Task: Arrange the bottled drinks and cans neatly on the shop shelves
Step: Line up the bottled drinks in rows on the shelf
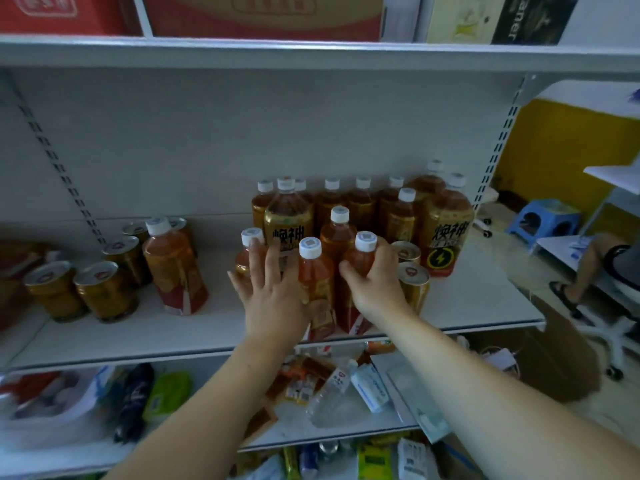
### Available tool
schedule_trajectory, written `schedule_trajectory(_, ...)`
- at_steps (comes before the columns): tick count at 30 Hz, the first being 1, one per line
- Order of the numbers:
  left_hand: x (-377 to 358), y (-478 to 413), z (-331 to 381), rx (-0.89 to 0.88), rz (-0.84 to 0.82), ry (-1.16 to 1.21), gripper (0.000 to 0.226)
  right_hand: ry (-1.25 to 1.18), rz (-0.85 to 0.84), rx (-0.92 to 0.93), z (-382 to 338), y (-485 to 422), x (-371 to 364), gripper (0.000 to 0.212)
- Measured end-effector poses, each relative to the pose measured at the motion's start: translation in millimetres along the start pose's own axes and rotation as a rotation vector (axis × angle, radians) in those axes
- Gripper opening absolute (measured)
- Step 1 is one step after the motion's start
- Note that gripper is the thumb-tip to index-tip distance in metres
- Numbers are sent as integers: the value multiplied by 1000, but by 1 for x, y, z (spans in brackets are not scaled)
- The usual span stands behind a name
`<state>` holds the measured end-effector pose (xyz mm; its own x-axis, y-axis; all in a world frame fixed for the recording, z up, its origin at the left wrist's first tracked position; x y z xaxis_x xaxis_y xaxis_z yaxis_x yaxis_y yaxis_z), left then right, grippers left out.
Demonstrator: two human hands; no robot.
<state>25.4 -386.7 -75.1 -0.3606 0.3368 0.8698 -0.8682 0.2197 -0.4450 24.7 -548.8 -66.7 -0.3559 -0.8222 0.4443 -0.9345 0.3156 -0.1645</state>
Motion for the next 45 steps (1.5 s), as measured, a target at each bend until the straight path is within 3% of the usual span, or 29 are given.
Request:
schedule_trajectory(10,-2,-11,-25,-102,-55,64,108,-13,38,34,-12,-6,-26,52)
schedule_trajectory(13,-6,-5,-35,-141,-6,35,108,139,100,49,-9,-5,-23,57)
schedule_trajectory(21,-10,12,-45,-287,141,83,92,-16,98,-48,-18,6,-18,40)
schedule_trajectory(23,-9,14,-49,-277,137,90,94,28,74,-52,-19,7,-24,45)
schedule_trajectory(27,-6,18,-53,-288,129,89,73,82,71,-87,-15,9,-19,62)
schedule_trajectory(34,-2,31,-51,-231,100,66,61,178,-23,-22,-8,12,-10,74)
schedule_trajectory(41,11,36,18,-155,164,110,62,284,16,106,10,-20,60,60)
schedule_trajectory(45,-8,35,86,-195,58,154,63,481,-190,-3,51,-42,101,69)
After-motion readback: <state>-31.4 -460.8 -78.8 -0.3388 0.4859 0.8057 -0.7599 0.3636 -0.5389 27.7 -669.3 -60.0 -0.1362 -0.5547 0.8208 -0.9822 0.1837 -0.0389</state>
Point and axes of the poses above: each hand's wrist, its own y-axis away from the middle knuckle, its own x-axis out of the back of the hand, z = x × y, the point moved 3 cm from there along -y, towards the middle knuckle, and after that the axes turned 6 degrees about -x, right-handed, at the moved point
